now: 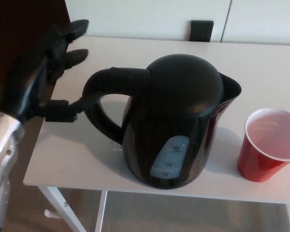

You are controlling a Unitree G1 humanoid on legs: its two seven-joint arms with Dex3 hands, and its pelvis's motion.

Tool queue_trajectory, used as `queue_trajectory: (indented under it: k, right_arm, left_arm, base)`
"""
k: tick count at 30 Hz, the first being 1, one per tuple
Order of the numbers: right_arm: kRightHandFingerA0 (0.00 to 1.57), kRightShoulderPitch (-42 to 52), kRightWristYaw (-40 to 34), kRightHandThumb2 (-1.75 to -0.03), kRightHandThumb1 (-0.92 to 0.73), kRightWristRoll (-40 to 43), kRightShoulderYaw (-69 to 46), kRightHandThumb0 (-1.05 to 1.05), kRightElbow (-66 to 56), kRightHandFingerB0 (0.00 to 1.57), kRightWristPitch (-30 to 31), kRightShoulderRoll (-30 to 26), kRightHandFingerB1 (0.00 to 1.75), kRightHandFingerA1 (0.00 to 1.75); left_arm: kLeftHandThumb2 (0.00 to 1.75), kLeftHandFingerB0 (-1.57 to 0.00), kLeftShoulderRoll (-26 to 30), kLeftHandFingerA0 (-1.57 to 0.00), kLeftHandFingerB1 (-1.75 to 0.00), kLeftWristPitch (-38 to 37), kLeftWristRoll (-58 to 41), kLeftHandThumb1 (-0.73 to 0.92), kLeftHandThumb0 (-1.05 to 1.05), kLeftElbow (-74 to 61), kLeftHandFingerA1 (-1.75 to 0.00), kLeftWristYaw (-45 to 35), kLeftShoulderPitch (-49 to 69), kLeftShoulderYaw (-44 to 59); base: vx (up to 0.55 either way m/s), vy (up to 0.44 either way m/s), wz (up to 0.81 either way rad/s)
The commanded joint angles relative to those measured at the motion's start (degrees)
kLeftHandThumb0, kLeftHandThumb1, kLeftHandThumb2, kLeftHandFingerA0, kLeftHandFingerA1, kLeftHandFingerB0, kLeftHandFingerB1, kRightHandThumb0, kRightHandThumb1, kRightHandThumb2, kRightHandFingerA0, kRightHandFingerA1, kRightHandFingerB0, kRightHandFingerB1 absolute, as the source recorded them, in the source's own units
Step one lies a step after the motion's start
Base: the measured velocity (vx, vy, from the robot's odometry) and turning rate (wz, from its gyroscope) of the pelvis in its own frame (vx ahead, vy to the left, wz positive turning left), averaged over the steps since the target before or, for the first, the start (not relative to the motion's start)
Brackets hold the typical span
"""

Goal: The robot walk towards a table in front and uses its left hand to pick up the pot from the base and pour water to the cup on the right hand side

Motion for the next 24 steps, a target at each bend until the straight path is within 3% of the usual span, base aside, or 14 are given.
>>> queue_trajectory:
  k: [1, 6, 14, 17, 18, 21, 24]
  right_arm:
    - [0.65, 0.01, -0.50, -0.76, -0.28, 0.78, -0.60, -0.40, 0.00, 0.74, 0.94, -0.18, 0.78, 0.80]
    - [0.68, -0.66, -0.41, -0.75, -0.28, 1.27, -1.37, -0.41, -0.11, 0.81, 1.12, 0.10, 0.82, 0.82]
    - [0.71, -1.70, -1.31, -0.73, -0.31, 0.29, -0.75, -0.45, -0.16, 0.72, 1.25, 0.14, 0.77, 0.81]
    - [0.71, -2.24, -1.33, -0.84, -0.23, 0.48, -0.86, -0.49, -0.32, 0.73, 1.18, -0.10, 0.81, 0.82]
    - [0.71, -2.01, -0.43, -0.74, -0.28, 0.71, -1.05, -0.46, -0.34, 0.78, 1.09, -0.49, 0.81, 0.83]
    - [0.69, -2.10, -0.62, -0.72, -0.27, 0.73, -1.18, -0.47, -0.14, 0.82, 1.50, -0.47, 0.81, 0.82]
    - [0.71, -2.04, -0.91, -0.83, -0.23, 0.68, -1.19, -0.43, -0.08, 0.73, 1.42, -0.30, 0.82, 0.82]
  left_arm:
    - [0.70, -0.09, -0.62, -0.21, -0.34, 7.83, 5.37, 0.43, -0.62, -1.80, -0.41, 4.23, -0.07, -2.49]
    - [0.70, -0.08, -1.74, -0.23, -0.34, 8.15, 6.43, 0.44, -0.61, -2.42, -0.42, 5.15, -0.28, -3.72]
    - [0.69, -0.11, -2.85, -0.24, -0.34, 8.80, 7.85, 0.44, -0.58, -1.80, -0.42, 5.59, -1.35, -5.23]
    - [0.70, -0.10, -3.36, -0.24, -0.34, 8.30, 8.78, 0.43, -0.59, -0.44, -0.42, 5.95, -2.71, -6.16]
    - [0.71, -0.10, -3.72, -0.26, -0.35, 7.80, 9.68, 0.43, -0.61, 0.17, -0.43, 6.43, -2.97, -7.09]
    - [0.70, -0.11, -3.82, -0.29, -0.35, 6.81, 10.71, 0.42, -0.58, 1.13, -0.44, 6.72, -3.55, -7.99]
    - [0.67, -0.19, -3.94, -0.37, -0.37, 5.58, 11.88, 0.43, -0.53, 3.43, -0.45, 6.89, -4.56, -9.21]
  base:
    - [0.00, 0.000, 0.00]
    - [0.00, 0.000, 0.00]
    - [0.00, 0.000, 0.00]
    - [0.00, 0.000, 0.00]
    - [0.00, 0.000, 0.00]
    - [0.00, 0.000, 0.00]
    - [0.00, 0.000, 0.00]
